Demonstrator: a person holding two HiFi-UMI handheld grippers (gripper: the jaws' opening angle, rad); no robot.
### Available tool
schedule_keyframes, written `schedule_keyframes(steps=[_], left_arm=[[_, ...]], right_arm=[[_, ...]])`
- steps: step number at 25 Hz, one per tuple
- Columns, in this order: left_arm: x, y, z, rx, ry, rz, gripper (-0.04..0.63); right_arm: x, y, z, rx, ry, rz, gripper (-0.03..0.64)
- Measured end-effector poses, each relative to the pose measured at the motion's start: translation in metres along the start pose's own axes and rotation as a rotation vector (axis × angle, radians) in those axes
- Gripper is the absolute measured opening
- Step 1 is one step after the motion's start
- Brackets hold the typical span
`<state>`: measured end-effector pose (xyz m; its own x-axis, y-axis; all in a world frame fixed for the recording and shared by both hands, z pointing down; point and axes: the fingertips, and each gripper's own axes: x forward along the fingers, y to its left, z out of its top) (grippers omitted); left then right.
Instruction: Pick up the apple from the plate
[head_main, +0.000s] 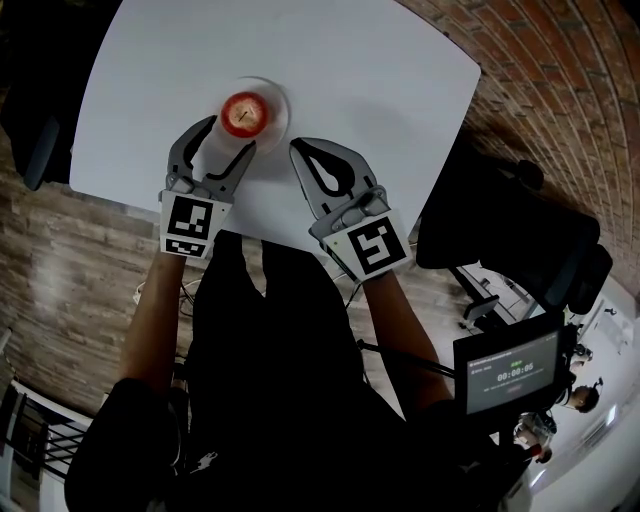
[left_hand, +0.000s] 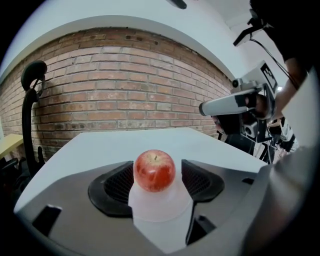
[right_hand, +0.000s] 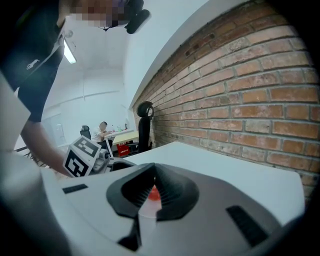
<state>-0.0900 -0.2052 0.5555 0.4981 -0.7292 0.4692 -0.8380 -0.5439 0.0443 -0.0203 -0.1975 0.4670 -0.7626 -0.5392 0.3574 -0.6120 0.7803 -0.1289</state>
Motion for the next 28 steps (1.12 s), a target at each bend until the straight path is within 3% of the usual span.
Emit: schedule_keyframes(steps=[12,28], left_arm=[[0.015,0.001,-0.010,0.010,0.026,0.003,0.407],[0.035,0.011,-0.018,0.027,0.046,0.033,0.431]], right_arm=[[-0.001,-0.001,-0.004,0.007,0.012,-0.005,0.003],[0.003,-0.008,-0.002,0.014,0.016,-0.030,0.003]])
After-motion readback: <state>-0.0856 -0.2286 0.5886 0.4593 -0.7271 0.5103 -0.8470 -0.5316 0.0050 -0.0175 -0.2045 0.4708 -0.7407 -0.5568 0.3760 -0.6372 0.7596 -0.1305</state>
